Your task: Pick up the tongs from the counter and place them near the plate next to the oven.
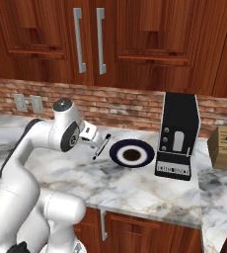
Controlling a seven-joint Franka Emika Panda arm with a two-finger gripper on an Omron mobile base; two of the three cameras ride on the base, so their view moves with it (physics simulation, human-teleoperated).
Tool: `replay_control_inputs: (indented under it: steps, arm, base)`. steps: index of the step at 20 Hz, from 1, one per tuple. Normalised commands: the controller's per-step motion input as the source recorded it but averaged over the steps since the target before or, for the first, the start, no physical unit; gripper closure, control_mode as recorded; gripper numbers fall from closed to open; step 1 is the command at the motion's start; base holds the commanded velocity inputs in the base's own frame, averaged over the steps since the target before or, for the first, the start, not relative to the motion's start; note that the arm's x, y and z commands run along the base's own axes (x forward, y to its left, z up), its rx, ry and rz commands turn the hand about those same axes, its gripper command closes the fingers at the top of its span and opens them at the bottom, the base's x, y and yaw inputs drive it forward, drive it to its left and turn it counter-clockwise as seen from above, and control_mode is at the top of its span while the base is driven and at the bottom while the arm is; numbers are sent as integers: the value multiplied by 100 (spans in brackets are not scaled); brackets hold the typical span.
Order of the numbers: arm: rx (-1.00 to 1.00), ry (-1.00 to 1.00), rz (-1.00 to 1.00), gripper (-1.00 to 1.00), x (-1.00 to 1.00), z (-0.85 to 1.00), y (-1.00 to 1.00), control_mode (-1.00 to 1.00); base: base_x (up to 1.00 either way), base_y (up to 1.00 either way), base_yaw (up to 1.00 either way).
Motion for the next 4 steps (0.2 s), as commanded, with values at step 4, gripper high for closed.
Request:
replay_control_inputs:
  steps: [4]
  arm:
    - [0,-10,0,-100,-66,47,0,-100]
  base:
    - [0,0,0]
